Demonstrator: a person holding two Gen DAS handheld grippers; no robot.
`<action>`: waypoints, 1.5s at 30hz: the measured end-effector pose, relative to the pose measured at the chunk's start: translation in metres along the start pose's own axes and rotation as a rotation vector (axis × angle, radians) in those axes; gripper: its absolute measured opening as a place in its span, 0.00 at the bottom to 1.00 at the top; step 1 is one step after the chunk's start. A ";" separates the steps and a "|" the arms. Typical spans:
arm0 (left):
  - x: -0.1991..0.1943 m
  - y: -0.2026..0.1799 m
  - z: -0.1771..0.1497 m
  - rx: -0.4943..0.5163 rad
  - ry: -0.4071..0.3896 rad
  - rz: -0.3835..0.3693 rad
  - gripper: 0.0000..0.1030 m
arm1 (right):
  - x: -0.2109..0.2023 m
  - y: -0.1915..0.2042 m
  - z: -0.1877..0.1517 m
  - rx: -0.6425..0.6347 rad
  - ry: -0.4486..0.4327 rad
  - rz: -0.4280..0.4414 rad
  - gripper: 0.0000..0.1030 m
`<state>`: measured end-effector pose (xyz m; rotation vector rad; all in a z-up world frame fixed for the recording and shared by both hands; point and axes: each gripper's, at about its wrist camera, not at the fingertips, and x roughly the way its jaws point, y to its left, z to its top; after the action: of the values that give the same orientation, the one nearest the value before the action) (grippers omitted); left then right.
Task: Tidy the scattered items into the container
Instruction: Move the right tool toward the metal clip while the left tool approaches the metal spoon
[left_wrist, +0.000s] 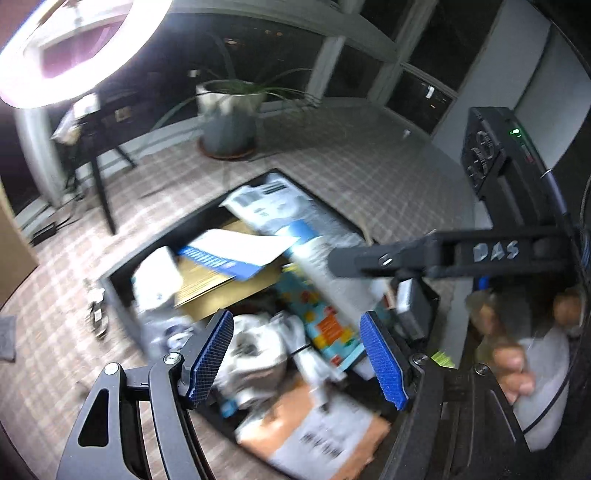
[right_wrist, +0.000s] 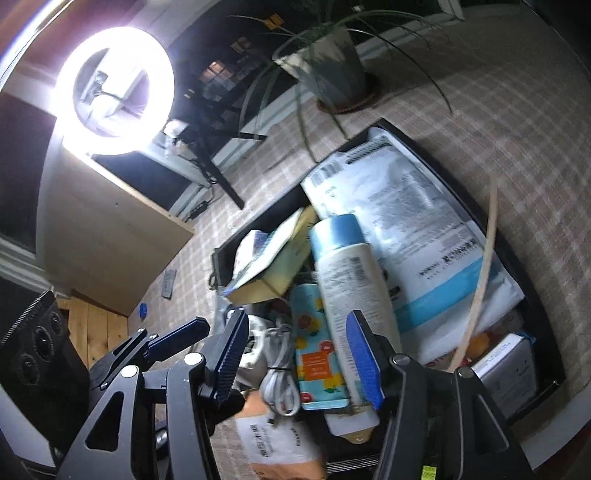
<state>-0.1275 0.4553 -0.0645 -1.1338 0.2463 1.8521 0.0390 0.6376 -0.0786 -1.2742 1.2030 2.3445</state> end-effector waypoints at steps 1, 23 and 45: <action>-0.006 0.009 -0.004 -0.009 -0.005 0.014 0.72 | 0.001 0.008 0.000 -0.017 -0.002 0.003 0.50; -0.050 0.198 -0.140 -0.198 0.110 0.318 0.64 | 0.168 0.177 0.009 -0.205 0.171 0.014 0.31; -0.006 0.223 -0.145 -0.123 0.171 0.176 0.46 | 0.253 0.150 0.026 0.127 0.055 -0.244 0.20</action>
<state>-0.2140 0.2442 -0.2008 -1.3962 0.3434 1.9470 -0.2073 0.5139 -0.1841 -1.3653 1.1211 2.0419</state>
